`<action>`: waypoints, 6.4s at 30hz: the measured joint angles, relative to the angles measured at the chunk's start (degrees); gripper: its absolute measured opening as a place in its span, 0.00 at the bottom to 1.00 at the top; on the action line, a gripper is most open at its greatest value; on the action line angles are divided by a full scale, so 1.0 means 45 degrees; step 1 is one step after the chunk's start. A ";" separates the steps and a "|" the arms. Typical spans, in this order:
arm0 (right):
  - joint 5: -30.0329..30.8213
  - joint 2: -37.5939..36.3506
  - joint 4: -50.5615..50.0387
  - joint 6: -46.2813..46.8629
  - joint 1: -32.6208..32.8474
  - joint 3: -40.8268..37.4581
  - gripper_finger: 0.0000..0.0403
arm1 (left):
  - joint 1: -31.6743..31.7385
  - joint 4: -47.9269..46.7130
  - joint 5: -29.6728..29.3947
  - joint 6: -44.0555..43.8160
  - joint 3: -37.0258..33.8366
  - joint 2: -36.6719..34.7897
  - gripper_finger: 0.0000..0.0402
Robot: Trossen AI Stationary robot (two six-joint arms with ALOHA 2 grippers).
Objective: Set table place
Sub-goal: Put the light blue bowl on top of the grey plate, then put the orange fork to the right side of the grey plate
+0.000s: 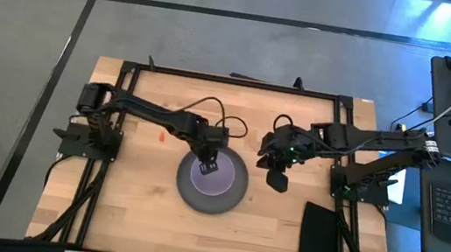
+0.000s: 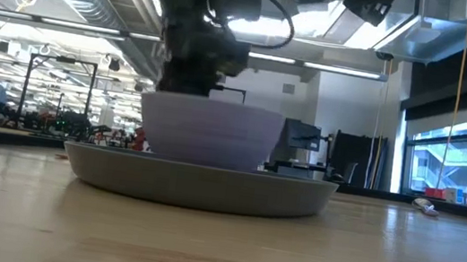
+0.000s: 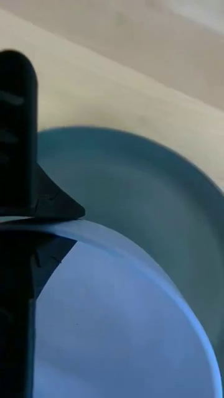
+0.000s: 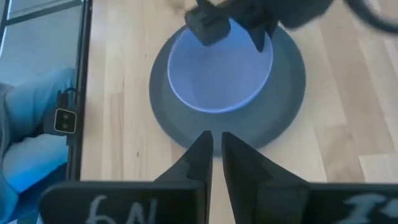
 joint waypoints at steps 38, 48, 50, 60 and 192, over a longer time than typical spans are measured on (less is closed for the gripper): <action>0.0952 0.0077 -0.0187 0.0395 0.0029 0.0005 0.10 | -0.0527 -0.3965 -0.2269 -0.1590 0.0000 -0.5655 0.21; 0.1068 0.1071 -0.0692 0.1929 0.0324 0.0005 0.10 | -0.0518 -0.7793 -0.6353 -0.5071 -0.0170 -0.6718 0.16; 0.1924 0.1256 -0.0682 0.2021 0.0489 0.0005 0.10 | -0.0369 -0.7439 -0.6379 -0.5280 -0.0627 -0.6711 0.16; 0.6767 0.1906 -0.0684 0.3343 0.2037 0.0002 0.10 | -0.0187 -0.5705 -0.8178 -0.8997 -0.4914 -0.6697 0.14; 0.7317 0.1909 -0.1809 0.3303 0.3785 0.0015 0.10 | -0.7535 -0.4415 -0.7357 -2.3073 -0.2919 0.1356 0.12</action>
